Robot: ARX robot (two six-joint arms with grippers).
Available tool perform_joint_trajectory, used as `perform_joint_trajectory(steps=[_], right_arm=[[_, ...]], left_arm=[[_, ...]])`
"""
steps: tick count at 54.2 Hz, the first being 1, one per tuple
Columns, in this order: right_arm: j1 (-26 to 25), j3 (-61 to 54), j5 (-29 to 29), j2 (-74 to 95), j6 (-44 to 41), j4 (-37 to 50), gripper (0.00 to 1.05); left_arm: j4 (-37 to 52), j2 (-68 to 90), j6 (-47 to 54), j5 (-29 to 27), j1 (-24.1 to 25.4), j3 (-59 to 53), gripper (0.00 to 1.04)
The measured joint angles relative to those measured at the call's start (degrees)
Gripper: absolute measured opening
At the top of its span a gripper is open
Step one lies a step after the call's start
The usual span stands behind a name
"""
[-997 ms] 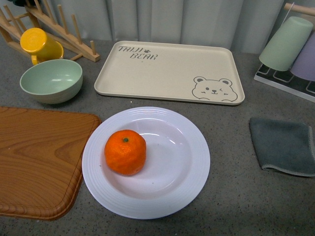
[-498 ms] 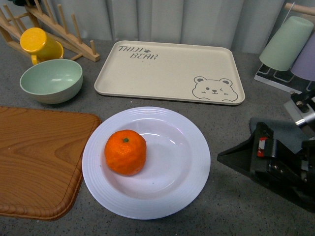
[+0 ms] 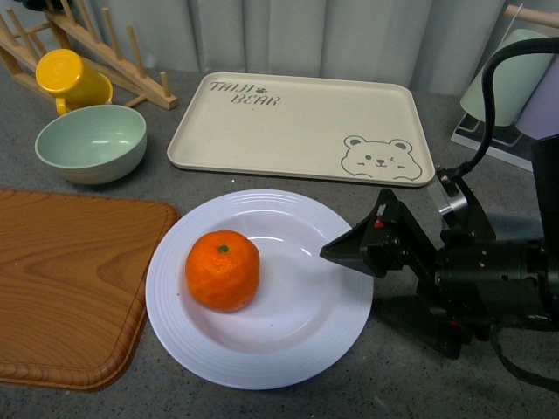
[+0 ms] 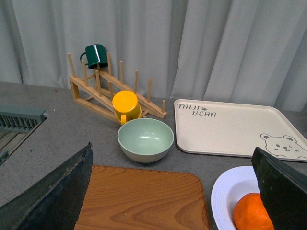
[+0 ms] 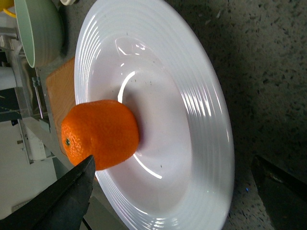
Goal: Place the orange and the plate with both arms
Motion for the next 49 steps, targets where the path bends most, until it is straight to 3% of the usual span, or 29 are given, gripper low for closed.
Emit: perform_joint_trajectory(steps=[30, 35, 49], right_arm=[[2.6, 6.4, 0.2, 5.0, 4.0, -2.5, 0.94], [2.8, 6.7, 0.7, 5.3, 3.8, -3.5, 0.83], [3.0, 6.9, 2.0, 6.4, 3.3, -6.0, 0.29]], left_arm=[[0.0, 0.0, 0.0, 0.0, 0.0, 0.0, 0.98], [0.0, 0.0, 0.0, 0.0, 0.0, 0.0, 0.98], [0.0, 0.0, 0.0, 0.0, 0.0, 0.0, 0.98]])
